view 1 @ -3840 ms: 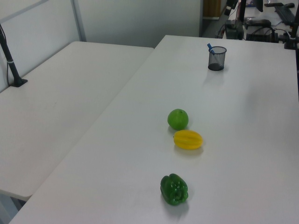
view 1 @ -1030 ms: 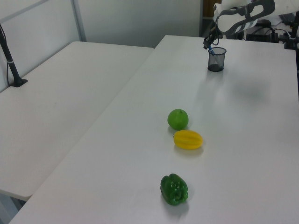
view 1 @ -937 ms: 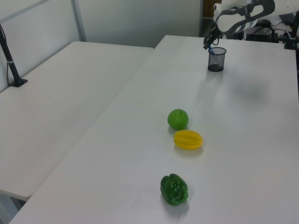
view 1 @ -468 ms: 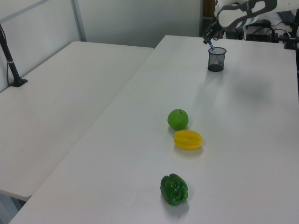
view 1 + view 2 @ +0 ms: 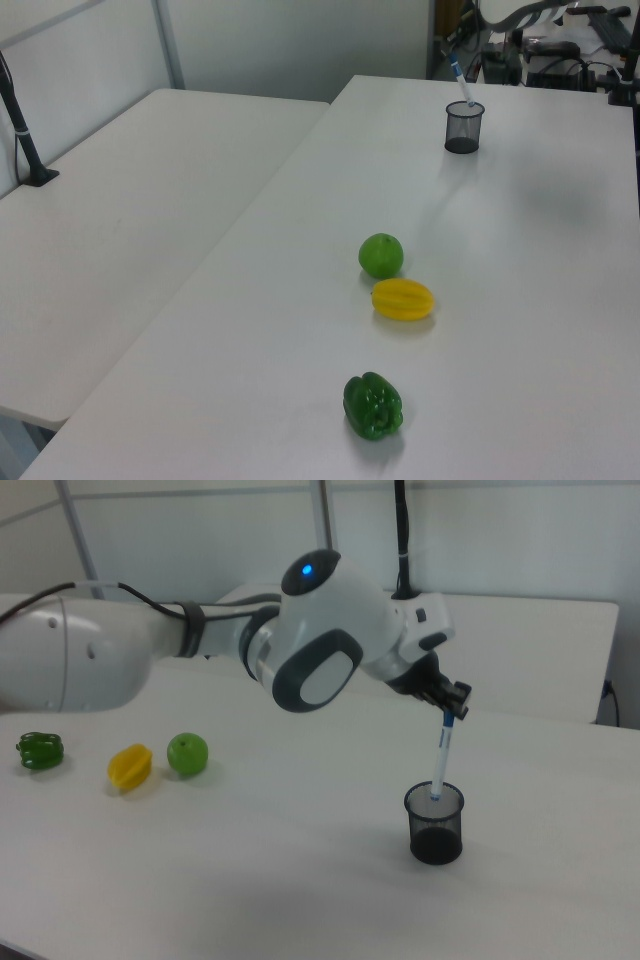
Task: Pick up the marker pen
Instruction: 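Lift the marker up out of the pen cup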
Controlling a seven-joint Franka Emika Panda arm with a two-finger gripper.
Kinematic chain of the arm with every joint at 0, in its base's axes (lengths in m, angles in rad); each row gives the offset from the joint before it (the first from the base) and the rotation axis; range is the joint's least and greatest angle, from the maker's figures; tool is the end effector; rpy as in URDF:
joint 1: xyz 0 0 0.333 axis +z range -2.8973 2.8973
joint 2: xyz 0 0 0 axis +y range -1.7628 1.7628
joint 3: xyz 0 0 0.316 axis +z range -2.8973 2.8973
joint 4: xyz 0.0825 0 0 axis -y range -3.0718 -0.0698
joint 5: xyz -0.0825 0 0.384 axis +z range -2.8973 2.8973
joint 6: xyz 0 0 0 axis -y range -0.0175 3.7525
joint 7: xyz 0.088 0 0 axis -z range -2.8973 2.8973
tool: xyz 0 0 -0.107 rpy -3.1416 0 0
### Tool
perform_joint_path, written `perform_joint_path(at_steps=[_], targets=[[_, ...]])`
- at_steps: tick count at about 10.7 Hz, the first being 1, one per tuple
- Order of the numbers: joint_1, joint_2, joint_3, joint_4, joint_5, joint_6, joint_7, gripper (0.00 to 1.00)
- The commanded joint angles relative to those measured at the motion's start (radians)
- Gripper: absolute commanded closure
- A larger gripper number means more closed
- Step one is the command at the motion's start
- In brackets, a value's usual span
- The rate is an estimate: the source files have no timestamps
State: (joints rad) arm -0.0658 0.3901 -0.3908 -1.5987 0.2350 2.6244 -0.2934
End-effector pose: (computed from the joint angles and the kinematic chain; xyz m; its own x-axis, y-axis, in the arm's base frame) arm 0.6538 -0.2794 0.4971 0.7757 -0.1600 0.6105 -0.2825 -0.9531 0.1091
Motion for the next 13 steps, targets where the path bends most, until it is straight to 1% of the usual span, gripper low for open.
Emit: perform_joint_path(at_steps=[1, 3, 6, 8, 10, 12, 13], targets=[[0.003, -0.135, 0.013, -0.024, 0.021, -0.163, -0.013, 1.00], [0.009, -0.215, 0.036, -0.023, 0.029, -0.292, -0.007, 1.00], [0.009, -0.304, 0.110, -0.021, 0.029, -0.478, 0.028, 1.00], [0.017, -0.345, 0.167, -0.021, 0.027, -0.582, 0.103, 1.00], [0.040, -0.378, 0.211, -0.035, 0.012, -0.642, 0.204, 1.00], [0.040, -0.387, 0.263, -0.044, 0.010, -0.669, 0.243, 1.00], [0.040, -0.387, 0.300, -0.058, 0.009, -0.669, 0.299, 1.00]])
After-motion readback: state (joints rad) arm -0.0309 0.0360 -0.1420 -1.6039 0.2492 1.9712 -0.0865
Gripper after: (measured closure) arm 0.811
